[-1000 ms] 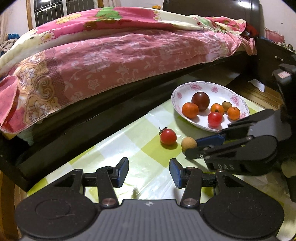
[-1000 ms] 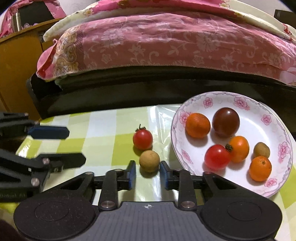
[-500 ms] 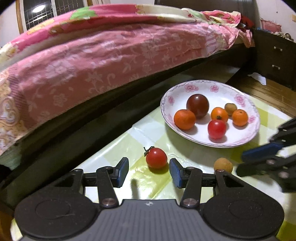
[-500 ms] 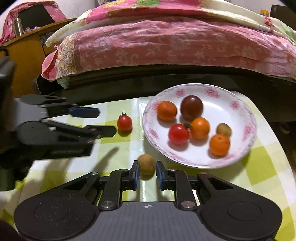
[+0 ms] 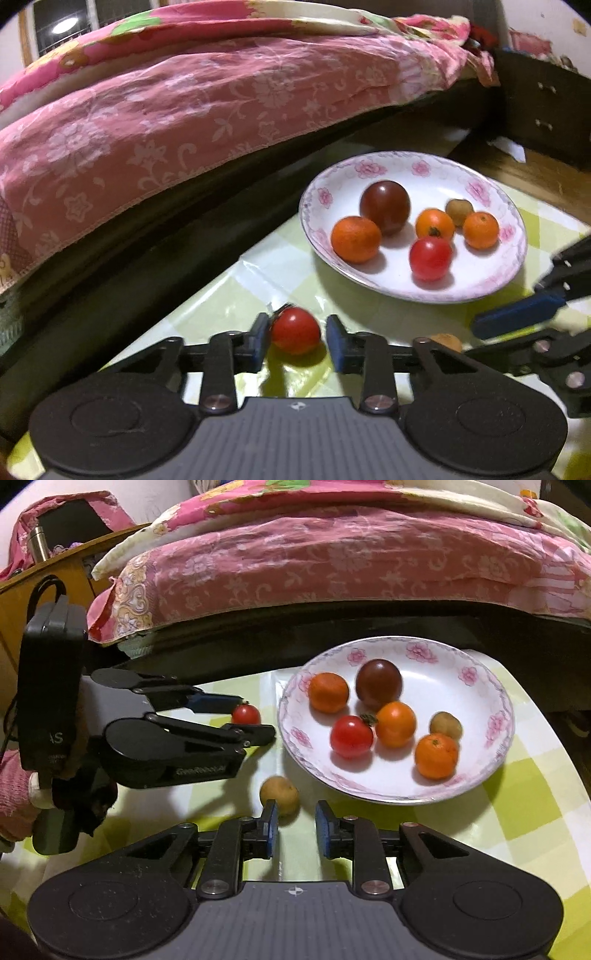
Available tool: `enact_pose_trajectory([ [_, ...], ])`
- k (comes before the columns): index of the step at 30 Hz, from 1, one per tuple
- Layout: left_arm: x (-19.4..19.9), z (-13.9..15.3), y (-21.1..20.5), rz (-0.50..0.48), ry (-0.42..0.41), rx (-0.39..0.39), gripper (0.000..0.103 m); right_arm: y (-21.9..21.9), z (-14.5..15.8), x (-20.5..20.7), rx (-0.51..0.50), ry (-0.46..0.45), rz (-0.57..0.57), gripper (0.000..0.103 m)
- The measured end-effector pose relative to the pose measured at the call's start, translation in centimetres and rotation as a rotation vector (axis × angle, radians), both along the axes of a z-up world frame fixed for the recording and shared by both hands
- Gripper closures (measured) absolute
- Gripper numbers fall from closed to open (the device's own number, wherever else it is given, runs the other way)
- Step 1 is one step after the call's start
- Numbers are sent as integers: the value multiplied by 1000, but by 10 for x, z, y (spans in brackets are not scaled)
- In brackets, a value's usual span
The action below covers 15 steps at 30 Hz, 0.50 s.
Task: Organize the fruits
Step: 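Grasp the red cherry tomato with the left tool while the right tool grasps the brown round fruit, then lift both fruits and carry them toward the white plate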
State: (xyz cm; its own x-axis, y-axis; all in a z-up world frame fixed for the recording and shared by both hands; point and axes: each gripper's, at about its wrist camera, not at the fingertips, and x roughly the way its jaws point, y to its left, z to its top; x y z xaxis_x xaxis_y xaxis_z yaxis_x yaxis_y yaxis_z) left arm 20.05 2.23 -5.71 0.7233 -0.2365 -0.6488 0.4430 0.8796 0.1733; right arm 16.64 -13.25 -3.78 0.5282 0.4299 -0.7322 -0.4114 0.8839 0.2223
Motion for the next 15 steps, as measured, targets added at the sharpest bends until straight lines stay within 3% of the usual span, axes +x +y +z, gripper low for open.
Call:
enact_pose_trajectory([
  [15,-41,22,37,3,53,-13,67,8,4,0,4,-10,34,75],
])
